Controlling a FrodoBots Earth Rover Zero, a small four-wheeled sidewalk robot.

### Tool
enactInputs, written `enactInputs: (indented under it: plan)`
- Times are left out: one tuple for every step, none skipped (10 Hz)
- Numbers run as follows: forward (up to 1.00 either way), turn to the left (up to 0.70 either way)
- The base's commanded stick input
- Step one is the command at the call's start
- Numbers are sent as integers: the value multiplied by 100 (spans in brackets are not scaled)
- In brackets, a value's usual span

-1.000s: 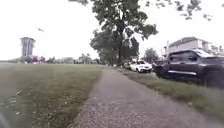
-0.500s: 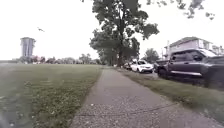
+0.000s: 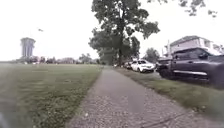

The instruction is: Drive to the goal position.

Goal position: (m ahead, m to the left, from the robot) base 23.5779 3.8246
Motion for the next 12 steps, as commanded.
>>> enactInputs:
  plan:
    - [70,8]
    - [70,35]
    - [70,35]
    - [70,24]
    - [70,7]
    - [70,0]
    - [70,0]
    - [70,0]
    - [70,0]
    - [70,0]
    - [70,0]
    - [70,0]
